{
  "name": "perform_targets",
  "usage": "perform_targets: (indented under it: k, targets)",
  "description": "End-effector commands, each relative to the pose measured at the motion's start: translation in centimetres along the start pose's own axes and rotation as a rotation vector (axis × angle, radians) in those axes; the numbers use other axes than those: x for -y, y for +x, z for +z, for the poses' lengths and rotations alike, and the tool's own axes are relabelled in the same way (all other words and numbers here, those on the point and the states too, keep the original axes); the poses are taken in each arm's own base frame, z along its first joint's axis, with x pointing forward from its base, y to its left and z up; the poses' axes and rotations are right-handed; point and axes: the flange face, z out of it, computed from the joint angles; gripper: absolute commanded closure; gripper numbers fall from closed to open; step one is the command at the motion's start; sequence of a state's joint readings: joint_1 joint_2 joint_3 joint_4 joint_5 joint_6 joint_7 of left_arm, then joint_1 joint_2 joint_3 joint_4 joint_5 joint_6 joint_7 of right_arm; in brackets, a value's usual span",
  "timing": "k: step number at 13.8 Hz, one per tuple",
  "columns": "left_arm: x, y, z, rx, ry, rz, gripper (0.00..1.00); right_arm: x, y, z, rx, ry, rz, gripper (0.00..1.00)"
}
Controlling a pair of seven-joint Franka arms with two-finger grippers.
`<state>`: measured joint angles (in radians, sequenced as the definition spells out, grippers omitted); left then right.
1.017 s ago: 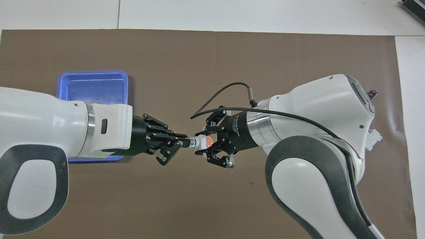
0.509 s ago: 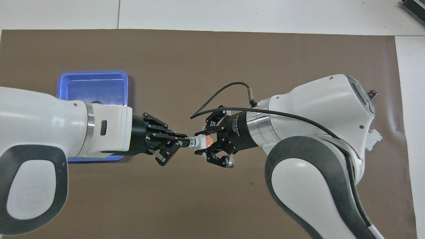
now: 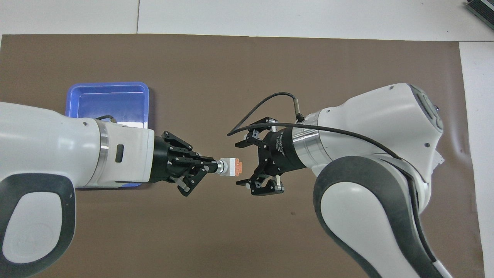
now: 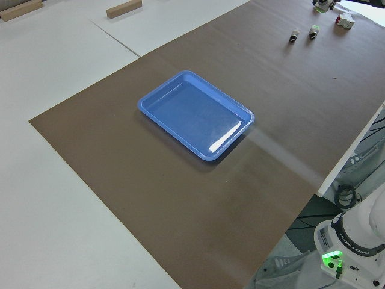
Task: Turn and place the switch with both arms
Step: 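Carry the switch to the tray with the left gripper while the right gripper withdraws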
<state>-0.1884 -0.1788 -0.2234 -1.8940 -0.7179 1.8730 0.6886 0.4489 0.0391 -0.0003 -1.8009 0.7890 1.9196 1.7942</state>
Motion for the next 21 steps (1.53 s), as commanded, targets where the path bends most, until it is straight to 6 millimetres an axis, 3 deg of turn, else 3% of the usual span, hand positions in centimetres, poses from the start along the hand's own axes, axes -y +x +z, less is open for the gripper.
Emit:
perform_targets:
  k: [1,5,11,16,19,21]
  targets:
    - [0.0,-0.6,-0.7,0.02,0.015,0.021,1.0,-0.7,0.7,-2.5,-0.032,-0.008,-0.074,0.0]
    - [1.0,-0.9,-0.8,0.096,0.16,0.062,1.0,-1.7,2.3,-6.2,-0.211,0.015,-0.315,0.0]
    - [3.3,-3.5,-0.9,0.3,0.384,0.032,1.0,0.7,9.8,-12.8,-0.446,-0.018,-0.674,0.0]
    - [8.4,-6.9,-4.8,0.396,0.531,-0.036,1.0,1.9,16.2,-18.9,-0.67,-0.155,-1.029,0.0]
    - [11.0,-9.2,-5.5,0.376,0.557,-0.068,1.0,1.6,19.3,-23.3,-0.732,-0.218,-1.173,0.0]
    - [12.5,-9.8,-4.2,0.396,0.538,-0.06,1.0,0.6,19.2,-25.3,-0.742,-0.247,-1.253,0.0]
